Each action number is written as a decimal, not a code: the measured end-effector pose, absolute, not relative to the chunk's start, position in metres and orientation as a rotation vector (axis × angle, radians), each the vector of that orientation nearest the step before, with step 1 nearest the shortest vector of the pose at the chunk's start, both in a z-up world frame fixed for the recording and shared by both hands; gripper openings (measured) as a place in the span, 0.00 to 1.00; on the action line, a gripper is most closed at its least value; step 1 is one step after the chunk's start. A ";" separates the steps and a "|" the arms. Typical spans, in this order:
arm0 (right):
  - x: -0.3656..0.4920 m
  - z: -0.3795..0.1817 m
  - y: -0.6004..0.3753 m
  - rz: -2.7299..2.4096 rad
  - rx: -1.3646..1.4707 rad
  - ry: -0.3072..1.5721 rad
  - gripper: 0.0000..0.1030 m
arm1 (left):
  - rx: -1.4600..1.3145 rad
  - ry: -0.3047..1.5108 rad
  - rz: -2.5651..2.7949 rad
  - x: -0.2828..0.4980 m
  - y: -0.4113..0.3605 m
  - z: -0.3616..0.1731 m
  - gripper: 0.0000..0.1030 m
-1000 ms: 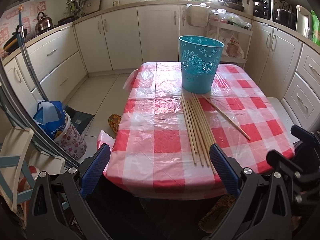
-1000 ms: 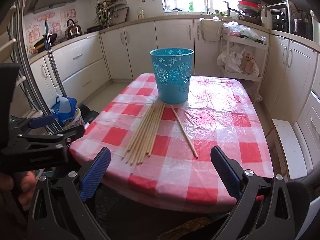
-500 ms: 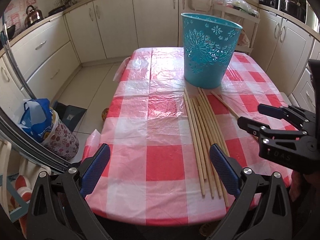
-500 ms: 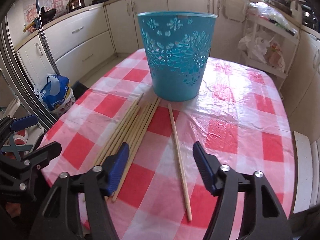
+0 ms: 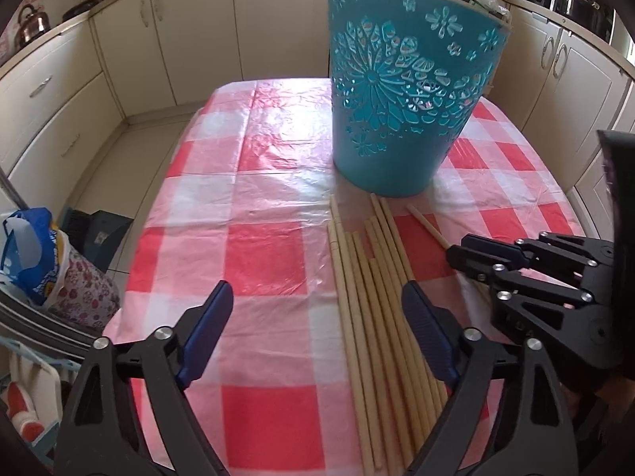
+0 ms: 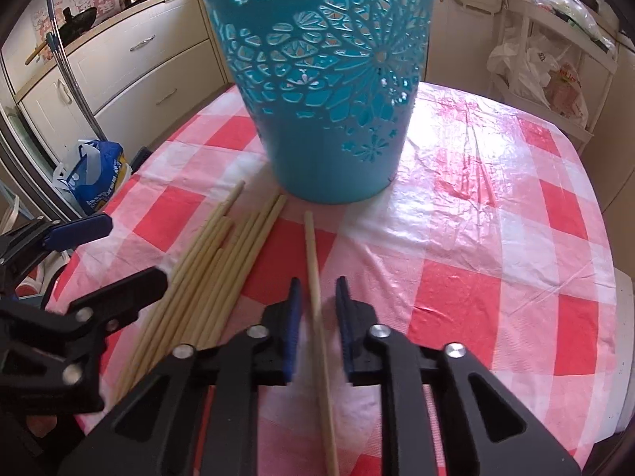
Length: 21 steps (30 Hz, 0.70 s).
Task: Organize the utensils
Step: 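Close the right tool on a wooden stick while the left tool grasps another stick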
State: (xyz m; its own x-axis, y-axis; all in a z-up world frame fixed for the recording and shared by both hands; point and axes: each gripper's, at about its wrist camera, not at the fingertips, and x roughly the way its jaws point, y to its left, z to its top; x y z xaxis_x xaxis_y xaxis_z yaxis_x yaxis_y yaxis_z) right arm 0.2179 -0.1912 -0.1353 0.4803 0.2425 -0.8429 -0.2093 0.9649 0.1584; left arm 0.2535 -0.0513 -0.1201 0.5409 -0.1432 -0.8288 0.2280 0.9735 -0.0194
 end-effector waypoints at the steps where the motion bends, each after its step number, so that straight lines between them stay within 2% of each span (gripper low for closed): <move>1: 0.217 -0.135 -0.192 0.269 0.028 1.035 0.07 | 0.097 0.978 -0.227 0.257 -0.053 -0.123 0.71; 9: 0.202 -0.134 -0.201 0.215 0.015 1.032 0.06 | 0.120 0.980 -0.260 0.266 -0.068 -0.138 0.38; 10: 0.199 -0.134 -0.203 0.212 0.028 1.035 0.06 | 0.123 0.978 -0.276 0.267 -0.068 -0.139 0.29; 13: 0.190 -0.133 -0.214 0.219 0.111 1.051 0.06 | 0.161 0.953 -0.357 0.265 -0.074 -0.142 0.16; 16: 0.180 -0.132 -0.216 0.247 0.152 1.070 0.06 | 0.154 0.942 -0.540 0.261 -0.079 -0.143 0.10; 21: 0.177 -0.128 -0.214 0.268 0.145 1.066 0.06 | 0.148 0.981 -0.656 0.266 -0.072 -0.142 0.10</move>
